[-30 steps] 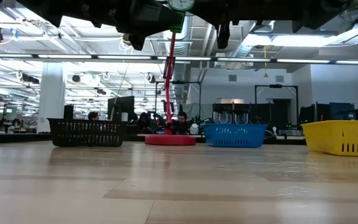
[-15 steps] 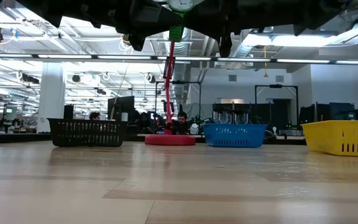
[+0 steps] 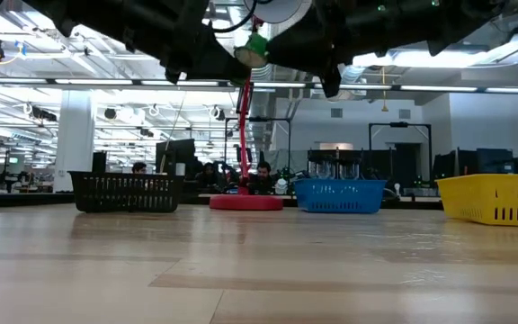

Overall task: Pick & Place Office items
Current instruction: Put the green wristwatch into the black basket

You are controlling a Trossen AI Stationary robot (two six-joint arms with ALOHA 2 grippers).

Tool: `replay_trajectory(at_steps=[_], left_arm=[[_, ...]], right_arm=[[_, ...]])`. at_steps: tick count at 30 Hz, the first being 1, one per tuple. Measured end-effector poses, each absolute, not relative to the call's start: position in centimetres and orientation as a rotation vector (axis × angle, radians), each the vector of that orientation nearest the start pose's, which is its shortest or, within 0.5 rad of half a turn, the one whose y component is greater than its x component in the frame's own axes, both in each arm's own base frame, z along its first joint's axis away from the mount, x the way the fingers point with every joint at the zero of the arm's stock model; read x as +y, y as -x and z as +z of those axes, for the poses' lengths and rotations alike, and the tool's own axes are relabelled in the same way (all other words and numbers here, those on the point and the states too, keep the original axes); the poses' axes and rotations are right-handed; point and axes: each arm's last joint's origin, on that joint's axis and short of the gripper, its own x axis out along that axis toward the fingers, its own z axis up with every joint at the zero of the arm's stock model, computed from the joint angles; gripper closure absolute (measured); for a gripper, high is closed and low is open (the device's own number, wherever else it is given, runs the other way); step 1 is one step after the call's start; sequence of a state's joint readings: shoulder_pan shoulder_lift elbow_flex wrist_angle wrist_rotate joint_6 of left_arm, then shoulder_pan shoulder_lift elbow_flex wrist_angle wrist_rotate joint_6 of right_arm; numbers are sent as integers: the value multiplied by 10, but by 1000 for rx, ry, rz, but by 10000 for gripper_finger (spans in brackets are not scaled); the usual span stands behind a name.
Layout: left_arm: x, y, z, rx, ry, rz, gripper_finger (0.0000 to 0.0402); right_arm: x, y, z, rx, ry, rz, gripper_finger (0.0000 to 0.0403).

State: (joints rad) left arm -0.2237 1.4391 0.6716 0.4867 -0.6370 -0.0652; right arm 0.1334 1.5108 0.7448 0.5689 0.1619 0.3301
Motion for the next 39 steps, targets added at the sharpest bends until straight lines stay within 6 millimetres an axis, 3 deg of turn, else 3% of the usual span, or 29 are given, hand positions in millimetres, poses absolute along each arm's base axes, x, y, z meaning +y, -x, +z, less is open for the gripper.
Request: replay_trajectory(at_steps=[6,11,16,24,33,39], left_arm=[[-44,-277,229,213,-12,450,391],[-43,-257,251,186,39,439,392],[-40,-236,259,246,95,447,389],[-19,-218,240,462,189,596,388],[4,-199,216,673,426,819,385],[3,-193,205,768,494,775,379]], right_arm=[[36,-313,214,265,-374,-84,331],[35,-311,208,323,-368,-99,331],[36,-311,207,340,-365,-101,331],[36,-311,207,339,-364,-100,331],[36,-311,207,339,-365,-102,331],[36,-311,207,338,-365,-102,331]])
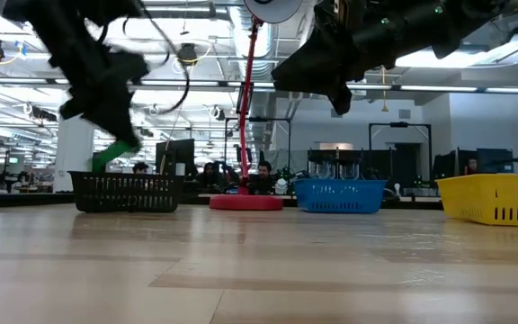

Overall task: Pick & Place Office items
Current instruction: Put the green wristwatch into the black basket

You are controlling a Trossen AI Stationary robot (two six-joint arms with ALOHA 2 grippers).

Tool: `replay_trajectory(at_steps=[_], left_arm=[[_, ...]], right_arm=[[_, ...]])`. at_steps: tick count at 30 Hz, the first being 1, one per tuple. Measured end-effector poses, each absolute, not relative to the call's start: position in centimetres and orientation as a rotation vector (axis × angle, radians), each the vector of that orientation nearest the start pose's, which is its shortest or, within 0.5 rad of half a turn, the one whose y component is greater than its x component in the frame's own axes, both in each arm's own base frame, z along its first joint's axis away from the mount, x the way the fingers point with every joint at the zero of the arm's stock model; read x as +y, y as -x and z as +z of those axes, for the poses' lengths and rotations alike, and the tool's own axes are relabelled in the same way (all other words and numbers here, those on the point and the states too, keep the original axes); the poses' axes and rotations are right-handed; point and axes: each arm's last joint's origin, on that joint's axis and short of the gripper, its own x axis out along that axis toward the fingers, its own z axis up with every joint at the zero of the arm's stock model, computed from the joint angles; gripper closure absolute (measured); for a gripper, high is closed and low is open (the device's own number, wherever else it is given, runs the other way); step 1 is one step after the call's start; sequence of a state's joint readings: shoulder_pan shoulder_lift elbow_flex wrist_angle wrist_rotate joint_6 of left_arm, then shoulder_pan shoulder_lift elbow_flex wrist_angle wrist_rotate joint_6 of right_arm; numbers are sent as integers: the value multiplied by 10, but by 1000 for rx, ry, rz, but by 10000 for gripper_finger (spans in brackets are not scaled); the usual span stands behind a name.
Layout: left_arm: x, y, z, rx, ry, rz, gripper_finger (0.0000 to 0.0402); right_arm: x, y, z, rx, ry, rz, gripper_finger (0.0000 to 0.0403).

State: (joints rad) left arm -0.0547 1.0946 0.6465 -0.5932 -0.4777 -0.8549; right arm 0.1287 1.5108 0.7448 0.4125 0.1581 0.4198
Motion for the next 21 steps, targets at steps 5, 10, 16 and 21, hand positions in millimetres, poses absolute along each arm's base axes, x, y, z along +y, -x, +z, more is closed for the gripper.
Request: replay_trajectory(at_steps=[5,10,16,21], left_arm=[[6,-180,180,856,475,808,379],[11,-176,173,869,479,840,362],[12,-179,174,838,486,834,330],[12,-180,174,832,482,832,308]], right_arm=[[36,-311,207,338,-365,-102,331],[36,-311,207,338,-365,-102,331],[29,-311,207,335,-352,-119,331],[24,-311,205,355,-253,-122,331]])
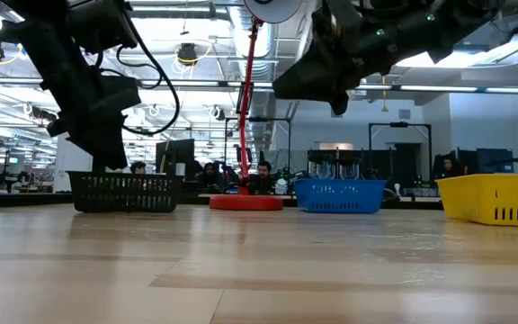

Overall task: Pick & Place Office items
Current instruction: Put the green wristwatch into the black basket, then put the brown wristwatch into the black basket

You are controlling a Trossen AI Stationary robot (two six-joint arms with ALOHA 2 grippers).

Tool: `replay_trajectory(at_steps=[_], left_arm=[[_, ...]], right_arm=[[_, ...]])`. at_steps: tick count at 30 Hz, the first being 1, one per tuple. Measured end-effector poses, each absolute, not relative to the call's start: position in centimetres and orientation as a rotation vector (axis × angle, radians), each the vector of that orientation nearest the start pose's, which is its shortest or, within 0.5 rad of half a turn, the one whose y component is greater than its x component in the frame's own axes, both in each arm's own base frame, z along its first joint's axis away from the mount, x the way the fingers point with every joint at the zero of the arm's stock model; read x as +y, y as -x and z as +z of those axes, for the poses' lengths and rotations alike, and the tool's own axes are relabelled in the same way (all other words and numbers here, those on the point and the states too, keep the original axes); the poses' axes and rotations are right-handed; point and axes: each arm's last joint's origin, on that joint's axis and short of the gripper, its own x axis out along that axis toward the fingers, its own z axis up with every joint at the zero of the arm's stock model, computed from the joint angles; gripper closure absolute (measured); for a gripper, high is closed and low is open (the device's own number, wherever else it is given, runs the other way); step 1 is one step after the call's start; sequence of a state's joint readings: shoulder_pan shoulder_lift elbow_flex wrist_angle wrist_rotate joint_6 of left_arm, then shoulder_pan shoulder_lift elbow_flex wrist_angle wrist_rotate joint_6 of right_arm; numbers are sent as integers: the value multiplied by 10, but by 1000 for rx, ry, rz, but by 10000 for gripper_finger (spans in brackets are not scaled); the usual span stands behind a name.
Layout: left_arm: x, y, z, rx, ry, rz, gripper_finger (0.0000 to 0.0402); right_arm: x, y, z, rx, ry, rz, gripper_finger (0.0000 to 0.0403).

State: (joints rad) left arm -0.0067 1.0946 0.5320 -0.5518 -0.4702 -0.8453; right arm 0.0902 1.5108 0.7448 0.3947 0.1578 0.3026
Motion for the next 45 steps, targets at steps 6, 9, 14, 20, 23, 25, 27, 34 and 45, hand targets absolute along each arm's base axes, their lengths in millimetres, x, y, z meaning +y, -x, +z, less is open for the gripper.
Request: replay_trajectory(at_steps=[6,9,14,20,23,25,27,34,45], left_arm=[[12,-183,176,798,488,814,302],[12,-185,182,756,458,769,306],[12,-189,195,626,494,720,312],[5,-193,210,489,538,640,312],[0,-194,211,479,539,607,312],[-2,-195,212,473,539,591,312],[-4,-195,212,474,537,584,312],[-4,-196,213,462,542,579,312],[-4,-196,213,460,542,580,312]], right_arm=[[30,-310,205,375,-103,-48,331],[31,-311,206,361,-88,-41,331],[33,-312,208,334,-85,-32,322],[33,-312,209,329,-112,-35,293],[37,-312,210,316,-115,-24,271],[43,-311,210,314,-109,-3,257],[52,-310,212,301,-65,50,244],[96,-314,244,196,31,199,225],[185,-320,252,729,-31,256,232]])
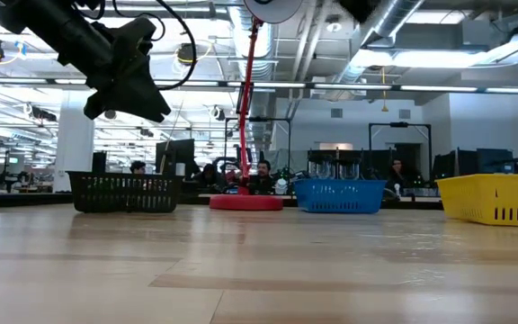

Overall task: Pick & Place Office items
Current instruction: Put the brown wristwatch into the black basket

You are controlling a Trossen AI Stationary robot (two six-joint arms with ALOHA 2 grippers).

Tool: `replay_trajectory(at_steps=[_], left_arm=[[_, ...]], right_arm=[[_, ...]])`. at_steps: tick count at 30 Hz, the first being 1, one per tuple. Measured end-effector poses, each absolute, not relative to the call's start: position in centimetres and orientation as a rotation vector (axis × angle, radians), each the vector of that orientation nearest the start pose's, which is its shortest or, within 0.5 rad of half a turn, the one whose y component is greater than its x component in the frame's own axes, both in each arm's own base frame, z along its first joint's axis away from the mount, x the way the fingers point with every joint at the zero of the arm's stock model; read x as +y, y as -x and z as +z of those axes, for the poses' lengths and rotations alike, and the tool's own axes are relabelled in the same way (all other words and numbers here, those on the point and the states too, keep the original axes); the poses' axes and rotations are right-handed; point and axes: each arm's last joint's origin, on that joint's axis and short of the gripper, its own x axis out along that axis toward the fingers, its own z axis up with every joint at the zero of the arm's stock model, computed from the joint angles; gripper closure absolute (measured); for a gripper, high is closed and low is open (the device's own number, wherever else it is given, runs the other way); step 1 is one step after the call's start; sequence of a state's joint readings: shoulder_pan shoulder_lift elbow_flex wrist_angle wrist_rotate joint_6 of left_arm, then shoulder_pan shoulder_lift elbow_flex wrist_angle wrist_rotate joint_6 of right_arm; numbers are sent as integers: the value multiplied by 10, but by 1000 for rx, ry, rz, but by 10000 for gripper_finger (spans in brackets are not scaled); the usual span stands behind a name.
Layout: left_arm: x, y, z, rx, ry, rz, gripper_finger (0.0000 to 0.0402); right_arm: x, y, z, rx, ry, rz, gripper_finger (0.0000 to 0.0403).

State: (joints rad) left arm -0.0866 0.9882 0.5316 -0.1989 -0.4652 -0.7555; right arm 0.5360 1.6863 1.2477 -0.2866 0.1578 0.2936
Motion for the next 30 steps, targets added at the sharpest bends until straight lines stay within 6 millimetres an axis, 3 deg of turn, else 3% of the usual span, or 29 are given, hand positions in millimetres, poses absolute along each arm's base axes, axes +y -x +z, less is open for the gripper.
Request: replay_trajectory(at_steps=[6,14,18,23,30], left_arm=[[-4,-196,213,455,543,578,312],[-4,-196,213,467,496,565,312],[-4,-197,214,454,499,561,312],[-4,-198,216,438,505,555,312],[-4,-199,216,427,510,552,312]], right_arm=[[227,-309,231,1216,61,210,232],[262,-296,215,1672,-100,86,233],[274,-272,210,1787,-23,57,233],[291,-245,206,1804,70,24,233],[302,-216,176,1834,148,26,233]])
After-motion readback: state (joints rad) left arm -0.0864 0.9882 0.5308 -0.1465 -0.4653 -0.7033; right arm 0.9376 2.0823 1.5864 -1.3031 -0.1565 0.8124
